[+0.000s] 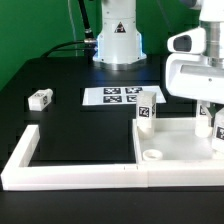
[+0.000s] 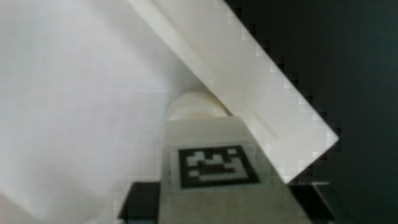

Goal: Assemble square table

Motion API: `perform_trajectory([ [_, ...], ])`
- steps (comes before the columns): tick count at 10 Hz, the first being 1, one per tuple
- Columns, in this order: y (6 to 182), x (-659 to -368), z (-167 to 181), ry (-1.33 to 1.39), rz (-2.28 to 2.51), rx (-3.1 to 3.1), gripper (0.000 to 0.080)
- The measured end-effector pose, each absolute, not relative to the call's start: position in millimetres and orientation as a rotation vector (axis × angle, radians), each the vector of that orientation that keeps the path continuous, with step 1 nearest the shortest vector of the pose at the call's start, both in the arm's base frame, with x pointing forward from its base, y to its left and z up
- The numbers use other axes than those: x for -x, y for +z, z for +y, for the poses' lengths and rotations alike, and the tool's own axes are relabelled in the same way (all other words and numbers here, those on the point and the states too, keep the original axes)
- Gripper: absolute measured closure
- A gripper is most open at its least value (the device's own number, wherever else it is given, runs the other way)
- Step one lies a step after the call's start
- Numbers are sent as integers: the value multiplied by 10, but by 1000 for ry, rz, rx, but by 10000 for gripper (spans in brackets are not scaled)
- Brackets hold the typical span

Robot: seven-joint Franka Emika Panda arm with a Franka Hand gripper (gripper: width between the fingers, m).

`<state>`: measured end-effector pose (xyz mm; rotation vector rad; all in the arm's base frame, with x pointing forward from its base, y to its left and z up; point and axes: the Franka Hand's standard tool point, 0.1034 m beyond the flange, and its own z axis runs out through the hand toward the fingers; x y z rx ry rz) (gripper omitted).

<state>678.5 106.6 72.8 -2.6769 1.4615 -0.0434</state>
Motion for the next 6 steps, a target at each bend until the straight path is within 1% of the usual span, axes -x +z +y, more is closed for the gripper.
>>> perform_trajectory([
  [2,688,-6771,1057,-13,1940,2234,508],
  [4,684,-6759,1085,-7,2028,2134,508],
  [5,680,-6758,1083,-11,1988,2172,436],
  [6,679,-6760,1081,-23,1924,2232,436],
])
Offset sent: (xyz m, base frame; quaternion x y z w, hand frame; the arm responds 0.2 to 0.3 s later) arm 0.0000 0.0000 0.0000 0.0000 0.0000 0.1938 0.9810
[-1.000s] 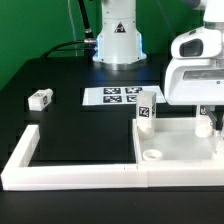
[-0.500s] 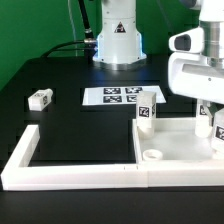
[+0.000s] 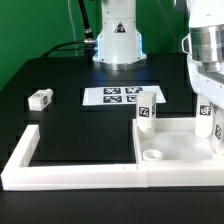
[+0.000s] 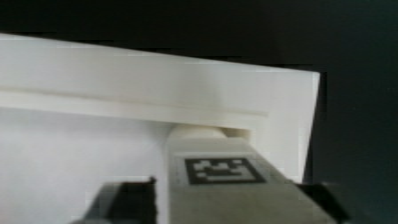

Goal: Assemble square table

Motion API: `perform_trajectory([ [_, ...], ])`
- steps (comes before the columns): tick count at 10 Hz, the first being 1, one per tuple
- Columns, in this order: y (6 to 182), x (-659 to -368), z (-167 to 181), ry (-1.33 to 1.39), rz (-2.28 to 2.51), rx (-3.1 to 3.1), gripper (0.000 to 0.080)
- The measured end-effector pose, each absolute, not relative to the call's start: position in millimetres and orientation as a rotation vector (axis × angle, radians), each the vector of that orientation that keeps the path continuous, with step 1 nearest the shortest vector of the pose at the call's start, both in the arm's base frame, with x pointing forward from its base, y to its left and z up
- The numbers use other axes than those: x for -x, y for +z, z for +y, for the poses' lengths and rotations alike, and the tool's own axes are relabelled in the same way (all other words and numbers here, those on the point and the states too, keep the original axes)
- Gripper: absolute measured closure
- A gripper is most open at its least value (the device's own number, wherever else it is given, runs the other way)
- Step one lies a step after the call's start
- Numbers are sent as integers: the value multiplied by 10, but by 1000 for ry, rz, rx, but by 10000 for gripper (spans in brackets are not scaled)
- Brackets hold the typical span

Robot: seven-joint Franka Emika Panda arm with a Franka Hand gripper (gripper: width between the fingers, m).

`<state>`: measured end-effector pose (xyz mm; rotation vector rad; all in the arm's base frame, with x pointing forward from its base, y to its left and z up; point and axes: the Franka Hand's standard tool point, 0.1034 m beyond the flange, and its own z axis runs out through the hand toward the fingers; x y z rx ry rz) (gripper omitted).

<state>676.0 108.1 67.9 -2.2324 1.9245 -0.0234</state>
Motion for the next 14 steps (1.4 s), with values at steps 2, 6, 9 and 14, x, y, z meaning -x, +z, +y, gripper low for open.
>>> perform_trajectory([
  [2,684,-6763,1066,-89,1489,2548,171],
  [6,686,-6723,1098,-147,1160,2734,151],
  [9,777,-6836,1034,-130,239,3056,151],
  [14,741,-6835,999,-152,468,3020,400],
])
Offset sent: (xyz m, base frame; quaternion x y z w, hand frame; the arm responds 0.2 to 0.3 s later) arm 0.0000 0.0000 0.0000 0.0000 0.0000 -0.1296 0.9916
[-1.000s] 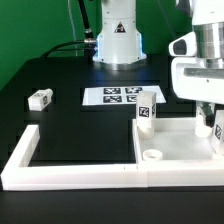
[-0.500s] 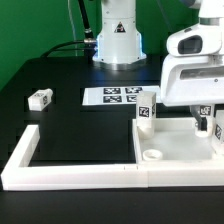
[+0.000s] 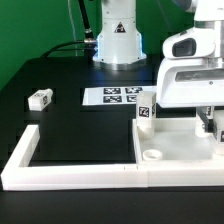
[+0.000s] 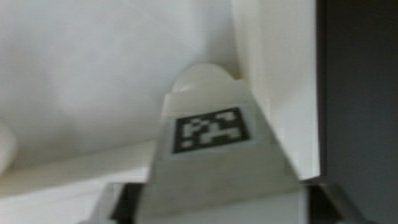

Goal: Assemble square table

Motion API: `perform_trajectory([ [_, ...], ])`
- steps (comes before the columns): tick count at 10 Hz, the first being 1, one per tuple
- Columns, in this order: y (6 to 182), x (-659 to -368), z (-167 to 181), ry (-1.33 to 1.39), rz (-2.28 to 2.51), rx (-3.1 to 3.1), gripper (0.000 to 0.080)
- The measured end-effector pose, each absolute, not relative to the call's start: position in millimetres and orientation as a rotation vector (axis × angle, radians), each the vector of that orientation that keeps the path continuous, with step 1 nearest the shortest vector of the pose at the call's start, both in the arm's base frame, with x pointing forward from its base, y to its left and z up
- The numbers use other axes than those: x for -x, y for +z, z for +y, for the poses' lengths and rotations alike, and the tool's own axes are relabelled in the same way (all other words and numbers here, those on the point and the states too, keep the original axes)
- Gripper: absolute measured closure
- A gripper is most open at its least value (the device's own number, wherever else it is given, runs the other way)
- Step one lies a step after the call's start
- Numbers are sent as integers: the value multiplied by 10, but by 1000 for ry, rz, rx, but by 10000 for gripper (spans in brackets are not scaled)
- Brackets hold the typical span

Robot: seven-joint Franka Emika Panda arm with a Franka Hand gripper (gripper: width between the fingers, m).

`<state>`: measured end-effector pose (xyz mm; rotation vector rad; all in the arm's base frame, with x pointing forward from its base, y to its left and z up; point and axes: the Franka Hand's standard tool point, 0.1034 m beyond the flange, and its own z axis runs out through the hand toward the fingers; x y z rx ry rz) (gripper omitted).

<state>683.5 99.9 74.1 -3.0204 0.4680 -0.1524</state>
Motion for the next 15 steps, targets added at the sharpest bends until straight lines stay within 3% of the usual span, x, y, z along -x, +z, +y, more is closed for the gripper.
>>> perform_trajectory([
  [1,738,-6835,989,-147,587,2997,512],
  [6,716,-6764,924,-71,1905,2317,512],
  [10,710,-6746,910,-1,2161,2045,509],
  [11,702,-6744,909,-4,2133,2075,422],
  [12,702,-6760,914,-41,2004,2204,288],
  [13,702,-6782,957,-96,1739,2410,288],
  [14,698,-6779,970,-107,1520,2553,175],
  [15,699,-6772,980,-113,1394,2630,157],
])
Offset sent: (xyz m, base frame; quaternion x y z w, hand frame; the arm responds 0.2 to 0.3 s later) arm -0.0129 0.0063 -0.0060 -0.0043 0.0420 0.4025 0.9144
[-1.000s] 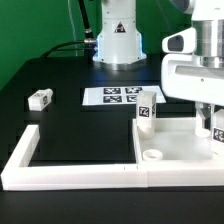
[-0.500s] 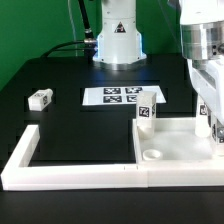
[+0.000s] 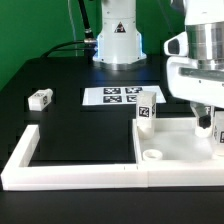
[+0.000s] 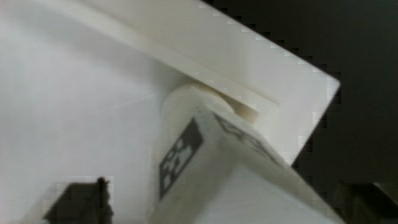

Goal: Assemble square table

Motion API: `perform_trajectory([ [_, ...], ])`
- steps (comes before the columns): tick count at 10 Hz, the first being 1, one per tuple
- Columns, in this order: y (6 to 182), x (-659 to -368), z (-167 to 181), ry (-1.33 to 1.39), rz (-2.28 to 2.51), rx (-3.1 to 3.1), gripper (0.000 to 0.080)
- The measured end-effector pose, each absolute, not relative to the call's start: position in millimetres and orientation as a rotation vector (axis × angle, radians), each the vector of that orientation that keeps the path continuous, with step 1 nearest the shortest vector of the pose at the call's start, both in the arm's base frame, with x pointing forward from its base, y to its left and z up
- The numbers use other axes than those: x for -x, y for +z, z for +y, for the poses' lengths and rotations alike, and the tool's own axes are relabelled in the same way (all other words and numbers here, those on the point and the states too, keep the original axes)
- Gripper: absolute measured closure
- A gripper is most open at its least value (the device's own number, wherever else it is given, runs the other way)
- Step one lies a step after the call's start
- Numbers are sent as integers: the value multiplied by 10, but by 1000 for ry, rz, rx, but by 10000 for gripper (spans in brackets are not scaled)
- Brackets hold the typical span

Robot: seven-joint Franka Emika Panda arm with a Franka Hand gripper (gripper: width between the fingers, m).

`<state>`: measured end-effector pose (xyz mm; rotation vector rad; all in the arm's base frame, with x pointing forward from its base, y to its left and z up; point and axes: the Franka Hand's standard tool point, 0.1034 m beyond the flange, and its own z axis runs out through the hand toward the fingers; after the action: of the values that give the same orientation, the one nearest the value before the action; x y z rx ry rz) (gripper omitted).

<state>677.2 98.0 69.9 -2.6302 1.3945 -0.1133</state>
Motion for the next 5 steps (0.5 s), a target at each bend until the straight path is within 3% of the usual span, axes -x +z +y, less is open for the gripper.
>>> perform_trajectory([
  [2,690,-6771,964,-129,1225,2720,157],
  [5,661,-6753,1006,-183,535,3007,150],
])
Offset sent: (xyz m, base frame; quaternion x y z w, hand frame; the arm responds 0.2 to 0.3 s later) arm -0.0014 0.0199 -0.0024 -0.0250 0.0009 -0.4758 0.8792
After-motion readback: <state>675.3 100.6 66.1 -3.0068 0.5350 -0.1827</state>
